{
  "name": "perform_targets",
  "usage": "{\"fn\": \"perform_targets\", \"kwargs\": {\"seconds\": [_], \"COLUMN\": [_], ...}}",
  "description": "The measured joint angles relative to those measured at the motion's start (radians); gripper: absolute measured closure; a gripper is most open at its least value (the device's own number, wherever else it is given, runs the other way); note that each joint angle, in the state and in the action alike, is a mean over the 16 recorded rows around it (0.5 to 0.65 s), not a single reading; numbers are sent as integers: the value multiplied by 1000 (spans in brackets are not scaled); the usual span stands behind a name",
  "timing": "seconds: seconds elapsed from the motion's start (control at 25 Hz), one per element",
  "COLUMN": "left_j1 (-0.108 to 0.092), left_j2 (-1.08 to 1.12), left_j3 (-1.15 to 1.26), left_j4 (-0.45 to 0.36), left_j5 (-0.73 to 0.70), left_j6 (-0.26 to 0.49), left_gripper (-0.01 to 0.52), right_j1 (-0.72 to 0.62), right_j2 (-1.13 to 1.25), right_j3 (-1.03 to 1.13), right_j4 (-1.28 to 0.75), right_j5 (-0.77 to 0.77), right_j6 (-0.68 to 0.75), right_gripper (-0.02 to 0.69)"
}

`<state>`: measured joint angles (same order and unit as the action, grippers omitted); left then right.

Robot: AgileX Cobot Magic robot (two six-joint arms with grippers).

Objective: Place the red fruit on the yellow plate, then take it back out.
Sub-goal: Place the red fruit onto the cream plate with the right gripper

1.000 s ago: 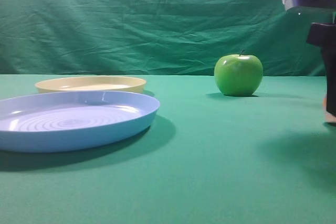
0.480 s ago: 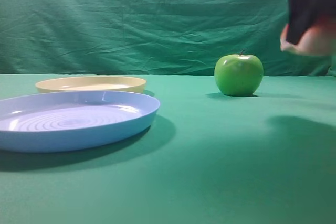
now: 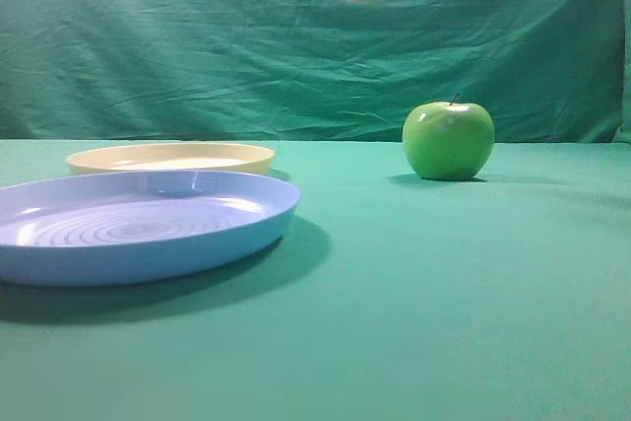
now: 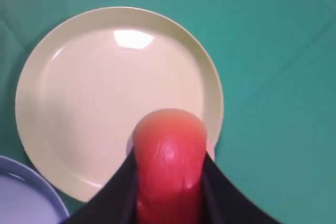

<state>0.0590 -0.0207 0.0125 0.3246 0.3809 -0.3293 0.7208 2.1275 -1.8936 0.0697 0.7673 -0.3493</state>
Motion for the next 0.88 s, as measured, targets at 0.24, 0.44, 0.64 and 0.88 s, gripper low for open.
{"fn": "perform_targets", "kwargs": {"seconds": [0.24,0.44,0.64,0.88], "left_j1": [0,0,0,0], "left_j2": [0,0,0,0], "left_j3": [0,0,0,0], "left_j4": [0,0,0,0], "left_j5": [0,0,0,0], "left_j6": [0,0,0,0], "left_gripper": [514,514,514,514], "right_j1": [44,58,62,62], "right_j2": [152,225,255,251], "right_j3": [-89,-115,-119,-121], "right_j4": [12,28,43,49], "right_j5": [-67,-130,-171,-174], "right_j6": [-13,-17,-19,-18], "right_gripper": [480,420,281,109]}}
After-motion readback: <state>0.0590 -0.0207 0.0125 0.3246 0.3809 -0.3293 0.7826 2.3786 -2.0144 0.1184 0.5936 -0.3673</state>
